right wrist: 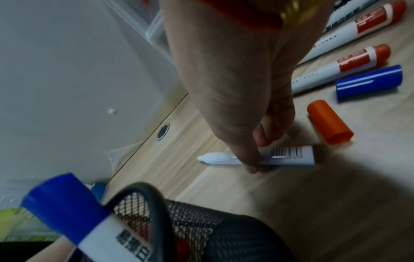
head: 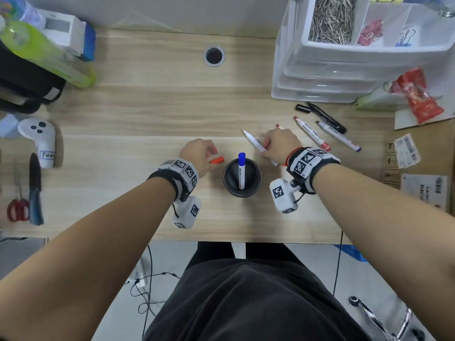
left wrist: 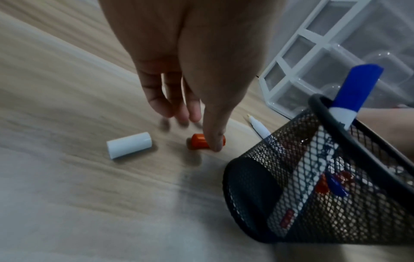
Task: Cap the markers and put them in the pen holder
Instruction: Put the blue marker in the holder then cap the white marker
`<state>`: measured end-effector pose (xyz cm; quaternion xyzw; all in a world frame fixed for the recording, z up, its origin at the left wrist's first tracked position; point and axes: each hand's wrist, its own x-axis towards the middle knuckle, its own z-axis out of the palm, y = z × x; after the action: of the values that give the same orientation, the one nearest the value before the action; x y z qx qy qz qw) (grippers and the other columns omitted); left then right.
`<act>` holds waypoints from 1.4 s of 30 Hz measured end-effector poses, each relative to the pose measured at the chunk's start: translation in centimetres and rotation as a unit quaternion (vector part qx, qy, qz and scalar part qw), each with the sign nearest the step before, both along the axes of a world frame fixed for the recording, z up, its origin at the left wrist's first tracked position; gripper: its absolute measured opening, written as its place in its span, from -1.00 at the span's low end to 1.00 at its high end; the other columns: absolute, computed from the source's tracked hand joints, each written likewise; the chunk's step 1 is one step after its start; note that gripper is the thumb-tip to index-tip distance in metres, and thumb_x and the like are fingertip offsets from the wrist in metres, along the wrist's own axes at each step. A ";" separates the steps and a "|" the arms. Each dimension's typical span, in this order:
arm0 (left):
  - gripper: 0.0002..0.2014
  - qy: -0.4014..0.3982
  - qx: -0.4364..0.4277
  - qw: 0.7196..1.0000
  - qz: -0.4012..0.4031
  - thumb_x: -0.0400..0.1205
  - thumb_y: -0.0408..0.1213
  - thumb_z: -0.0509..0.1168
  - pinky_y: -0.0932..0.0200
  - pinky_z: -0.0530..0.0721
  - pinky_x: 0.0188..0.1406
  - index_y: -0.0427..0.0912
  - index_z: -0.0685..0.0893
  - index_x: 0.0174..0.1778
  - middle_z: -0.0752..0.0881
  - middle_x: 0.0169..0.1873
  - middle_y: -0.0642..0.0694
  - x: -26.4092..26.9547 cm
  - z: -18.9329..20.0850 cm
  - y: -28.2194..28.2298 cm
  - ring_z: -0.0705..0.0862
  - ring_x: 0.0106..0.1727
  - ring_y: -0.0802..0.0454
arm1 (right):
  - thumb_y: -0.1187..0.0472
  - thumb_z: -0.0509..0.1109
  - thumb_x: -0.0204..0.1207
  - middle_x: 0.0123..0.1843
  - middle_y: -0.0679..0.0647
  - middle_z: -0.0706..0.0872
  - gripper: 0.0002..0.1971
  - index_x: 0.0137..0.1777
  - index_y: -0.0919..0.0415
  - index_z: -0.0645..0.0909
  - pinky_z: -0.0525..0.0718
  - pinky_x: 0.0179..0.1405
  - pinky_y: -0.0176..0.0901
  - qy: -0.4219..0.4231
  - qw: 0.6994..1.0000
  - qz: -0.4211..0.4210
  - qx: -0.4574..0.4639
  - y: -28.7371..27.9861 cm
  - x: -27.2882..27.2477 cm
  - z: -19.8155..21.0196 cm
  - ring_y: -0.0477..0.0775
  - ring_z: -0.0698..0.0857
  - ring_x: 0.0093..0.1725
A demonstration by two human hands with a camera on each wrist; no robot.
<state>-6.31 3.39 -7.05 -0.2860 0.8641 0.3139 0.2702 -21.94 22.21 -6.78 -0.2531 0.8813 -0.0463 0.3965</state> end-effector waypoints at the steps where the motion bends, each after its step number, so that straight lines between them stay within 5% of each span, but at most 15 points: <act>1: -0.61 -0.006 -0.014 1.000 -0.003 0.36 -0.14 0.63 0.13 0.56 -0.06 -0.05 0.67 0.04 0.61 -0.04 0.02 -0.1 -0.1 -0.2 0.63 -0.02 -0.02 | 0.15 0.52 0.41 -0.24 0.17 0.80 -0.86 -0.12 0.19 0.82 0.59 -0.21 -0.16 0.001 1.000 0.012 0.006 -0.1 0.1 -0.1 0.20 0.74 -0.08; 3: -0.47 -0.055 -0.041 0.997 -0.021 0.27 -0.08 0.66 0.00 0.65 0.00 -0.06 0.57 0.05 0.57 0.02 -0.05 0.3 -0.1 -0.8 0.60 -0.01 -0.09 | 0.16 0.48 0.39 -0.34 0.16 0.76 -0.86 -0.20 0.20 0.83 0.51 -0.26 -0.19 0.000 1.000 0.021 0.010 -0.2 0.2 -0.2 0.22 0.74 -0.15; 6: -0.33 -0.138 -0.076 0.984 -0.079 0.24 -0.04 0.67 -0.09 0.68 -0.03 -0.18 0.47 0.12 0.55 0.02 -0.13 1.6 0.1 -1.4 0.60 -0.02 -0.18 | 0.16 0.50 0.36 -0.22 0.21 0.81 -0.83 -0.15 0.25 0.81 0.70 -0.15 -0.06 -0.017 1.000 0.004 -0.001 -0.4 0.3 0.1 0.23 0.75 -0.10; 11: -0.74 -0.129 -0.086 0.987 -0.052 0.46 -0.28 0.53 0.08 0.65 -0.19 -0.22 0.72 0.03 0.79 -0.05 -0.20 2.7 0.2 -1.6 0.73 -0.06 -0.18 | 0.17 0.53 0.36 -0.08 0.13 0.82 -0.81 -0.03 0.15 0.78 0.77 -0.08 0.01 -0.048 0.995 -0.058 -0.063 -1.0 0.1 1.1 0.16 0.76 -0.04; 16: -0.88 0.005 -0.013 0.998 0.056 0.49 -0.33 0.50 0.17 0.72 -0.05 -0.08 0.76 -0.11 0.79 -0.16 -0.04 2.2 1.6 -2.5 0.76 -0.09 -0.01 | 0.02 0.41 0.44 -0.10 0.09 0.78 -0.81 -0.04 0.05 0.73 0.68 -0.01 -0.02 -0.044 0.990 -0.080 -0.106 -2.1 -1.1 3.6 0.14 0.69 -0.05; 19: -0.83 0.102 0.030 0.989 0.105 0.46 -0.38 0.54 0.46 0.64 -0.12 -0.11 0.80 -0.07 0.75 -0.20 0.02 0.8 4.5 -3.4 0.71 -0.17 0.12 | 0.07 0.27 0.47 -0.26 0.14 0.76 -0.81 -0.23 0.04 0.71 0.62 -0.13 0.01 -0.076 0.979 -0.087 -0.170 -2.9 -1.5 6.5 0.16 0.64 -0.20; 22: -0.89 0.166 0.056 0.973 0.153 0.46 -0.32 0.54 0.47 0.64 -0.13 -0.07 0.81 -0.13 0.79 -0.27 0.07 -0.6 7.5 -4.0 0.76 -0.23 0.25 | 0.12 0.22 0.52 -0.44 -0.09 0.61 -0.75 -0.22 0.09 0.73 0.42 -0.29 -0.08 -0.075 0.973 -0.061 -0.208 -3.7 -1.4 9.5 0.04 0.54 -0.32; 24: -0.90 0.201 0.065 0.963 0.165 0.46 -0.32 0.54 0.54 0.63 -0.20 -0.08 0.82 -0.15 0.78 -0.33 0.10 -1.2 9.5 -4.2 0.72 -0.34 0.43 | 0.06 0.23 0.51 -0.42 -0.06 0.59 -0.76 -0.21 0.06 0.72 0.40 -0.31 -0.09 -0.043 0.974 -0.035 -0.220 -4.1 -1.3 11.5 0.04 0.54 -0.31; 27: -0.85 0.228 0.067 0.957 0.165 0.42 -0.36 0.56 0.59 0.61 -0.23 -0.10 0.82 -0.13 0.76 -0.33 0.16 -2.1 11.8 -4.4 0.71 -0.36 0.46 | 0.11 0.26 0.58 -0.43 -0.04 0.56 -0.79 -0.17 0.05 0.73 0.35 -0.38 -0.10 -0.013 0.973 -0.004 -0.231 -4.5 -1.3 13.7 0.00 0.51 -0.35; 32: -0.78 0.268 0.072 0.949 0.149 0.39 -0.43 0.59 0.44 0.69 -0.13 -0.09 0.80 -0.14 0.77 -0.30 0.05 -2.8 14.9 -4.5 0.76 -0.26 0.17 | 0.13 0.28 0.57 -0.46 -0.06 0.52 -0.81 -0.14 0.08 0.73 0.42 -0.31 -0.06 0.023 0.971 0.012 -0.239 -4.6 -1.3 16.1 -0.02 0.48 -0.39; 42: -0.72 0.255 0.023 0.962 0.095 0.42 -0.37 0.60 0.58 0.59 -0.13 -0.13 0.84 0.05 0.79 -0.25 0.06 -2.4 17.7 -4.0 0.71 -0.25 0.35 | 0.07 0.28 0.55 -0.41 -0.03 0.57 -0.85 -0.21 -0.02 0.63 0.35 -0.34 -0.09 0.084 0.970 0.049 -0.223 -4.9 -0.7 17.3 0.17 0.58 -0.24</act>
<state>-8.69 -0.65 10.60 -0.2709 0.8660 0.4200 0.0167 -22.63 17.32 10.55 -0.3813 0.8651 -0.2010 0.2567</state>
